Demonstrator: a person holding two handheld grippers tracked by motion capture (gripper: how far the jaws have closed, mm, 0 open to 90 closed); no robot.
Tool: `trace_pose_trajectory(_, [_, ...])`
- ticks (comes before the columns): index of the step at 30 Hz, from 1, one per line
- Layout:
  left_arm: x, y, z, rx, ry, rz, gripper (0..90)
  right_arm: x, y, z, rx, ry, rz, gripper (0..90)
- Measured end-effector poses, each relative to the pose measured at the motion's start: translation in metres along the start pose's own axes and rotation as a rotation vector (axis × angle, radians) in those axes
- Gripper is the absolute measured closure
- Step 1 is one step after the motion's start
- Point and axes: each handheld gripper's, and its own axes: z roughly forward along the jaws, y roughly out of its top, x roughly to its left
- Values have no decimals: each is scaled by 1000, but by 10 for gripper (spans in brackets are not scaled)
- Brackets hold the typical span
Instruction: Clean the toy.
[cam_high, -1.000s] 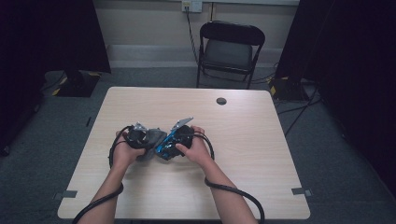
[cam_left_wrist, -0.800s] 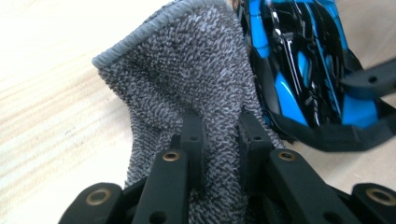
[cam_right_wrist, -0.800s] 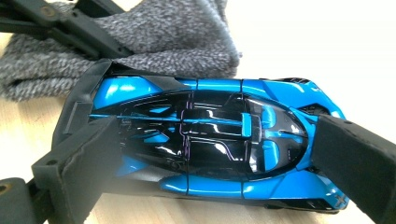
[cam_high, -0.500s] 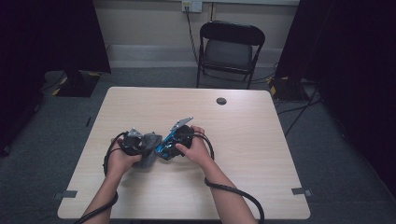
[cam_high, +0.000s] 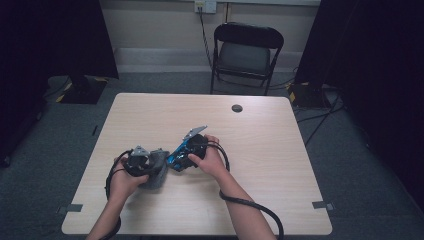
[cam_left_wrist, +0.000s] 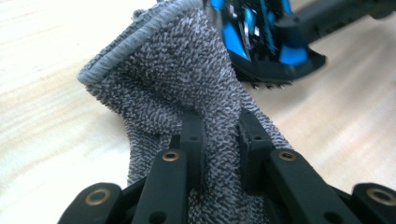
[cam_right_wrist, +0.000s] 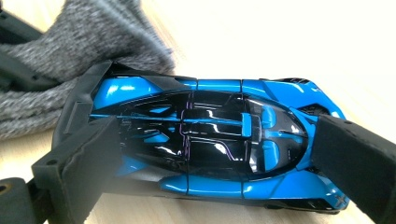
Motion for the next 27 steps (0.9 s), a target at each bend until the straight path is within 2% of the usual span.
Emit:
trace_pose_trajectory(6, [-4,-5,-12,23,-1,-19,749,0,-1,0,-10,-2,1,11])
trace_pose_trajectory(15, [-3,-3,-30,19,36,-18,739,0,-3,0,-27,-3,3,12])
trace_pose_trajectory(22, [-2,0,-36,3,38,-22,729,0,-4,-1,-43,-2,0,14])
trace_pose_trajectory(25, [-2,1,-39,-8,43,-28,728,0,-2,-3,-33,0,12,57])
trace_pose_trajectory(27, [-2,3,-43,-10,49,-25,728,0,-1,-6,-41,3,-1,134])
